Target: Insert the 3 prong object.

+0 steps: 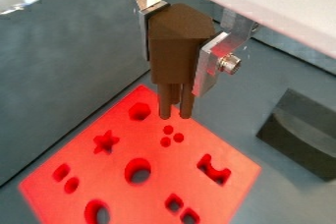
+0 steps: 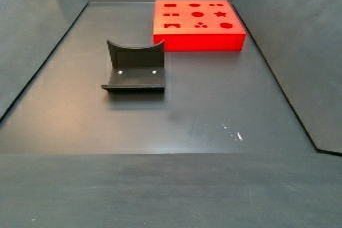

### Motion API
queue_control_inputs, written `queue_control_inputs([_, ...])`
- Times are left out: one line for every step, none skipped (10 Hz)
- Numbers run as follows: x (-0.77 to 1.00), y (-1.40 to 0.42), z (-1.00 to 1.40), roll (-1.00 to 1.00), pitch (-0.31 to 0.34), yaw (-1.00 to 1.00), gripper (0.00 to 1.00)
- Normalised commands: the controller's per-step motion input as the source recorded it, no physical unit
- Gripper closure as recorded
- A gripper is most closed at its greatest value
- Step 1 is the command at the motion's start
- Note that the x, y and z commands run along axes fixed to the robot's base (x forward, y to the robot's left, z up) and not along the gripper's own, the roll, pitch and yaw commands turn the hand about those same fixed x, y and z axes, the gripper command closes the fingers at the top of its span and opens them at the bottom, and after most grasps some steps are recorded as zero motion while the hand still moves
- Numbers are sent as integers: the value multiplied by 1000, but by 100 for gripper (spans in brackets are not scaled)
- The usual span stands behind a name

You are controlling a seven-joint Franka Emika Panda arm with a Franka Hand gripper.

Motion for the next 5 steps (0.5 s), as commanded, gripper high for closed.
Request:
queue_control_inputs([-149, 317, -709, 0, -124, -49, 100])
queue_control_inputs([-120, -54, -620, 257, -129, 309, 100])
queue_control_inputs([-20, -100, -506, 180, -77, 577, 100])
queue_control_inputs([0, -160, -446, 90, -51, 777, 100])
queue_control_inputs([0, -157, -323, 94, -36, 863, 100])
